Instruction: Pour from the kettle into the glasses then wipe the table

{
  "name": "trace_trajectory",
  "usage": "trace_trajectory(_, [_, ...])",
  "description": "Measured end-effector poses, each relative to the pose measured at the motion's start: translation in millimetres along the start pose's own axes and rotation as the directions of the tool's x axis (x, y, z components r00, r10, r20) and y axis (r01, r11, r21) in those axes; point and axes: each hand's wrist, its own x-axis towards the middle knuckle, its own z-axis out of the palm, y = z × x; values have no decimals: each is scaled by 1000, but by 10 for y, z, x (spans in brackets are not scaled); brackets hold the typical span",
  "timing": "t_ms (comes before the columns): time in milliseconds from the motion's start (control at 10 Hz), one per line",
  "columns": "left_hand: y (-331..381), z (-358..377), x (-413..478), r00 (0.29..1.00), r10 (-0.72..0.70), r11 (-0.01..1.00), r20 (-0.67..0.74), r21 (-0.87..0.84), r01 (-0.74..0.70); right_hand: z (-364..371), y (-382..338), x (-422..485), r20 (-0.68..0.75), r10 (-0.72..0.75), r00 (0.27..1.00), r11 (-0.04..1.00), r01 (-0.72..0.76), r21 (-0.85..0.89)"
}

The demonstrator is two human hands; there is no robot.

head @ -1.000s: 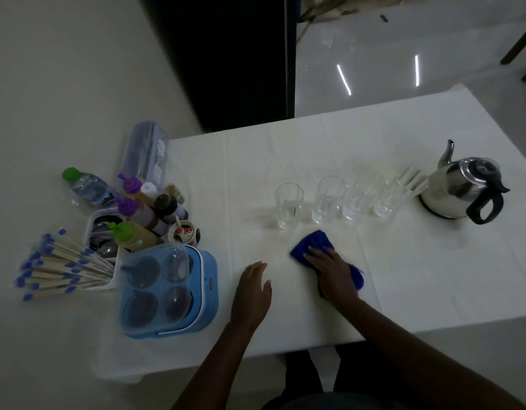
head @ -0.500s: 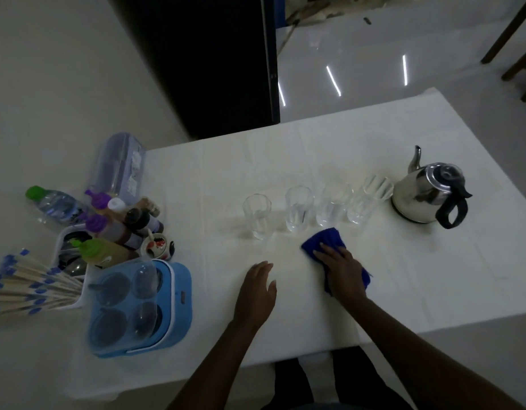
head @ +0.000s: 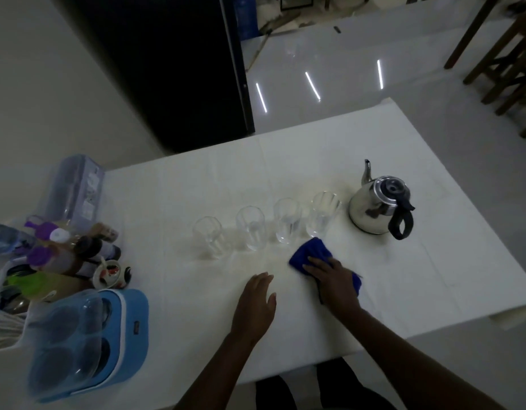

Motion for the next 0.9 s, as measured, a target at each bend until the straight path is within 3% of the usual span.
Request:
trace_trajectory(200, [229, 137, 106, 999, 13, 1000, 43, 9, -13, -30, 379, -380, 62, -86, 994, 994, 90, -64])
trace_trajectory(400, [446, 292, 211, 998, 14, 999, 53, 41, -16, -310, 560, -153, -77, 284, 956, 958, -286, -16])
trace_trajectory(700, [812, 477, 306, 998, 19, 999, 67, 31, -21, -248, 733, -472, 44, 191, 981, 974, -184, -130])
trace_trajectory(900, [862, 382, 368, 997, 50, 998, -53, 33, -49, -438, 505, -437, -118, 136, 984, 986, -146, -76])
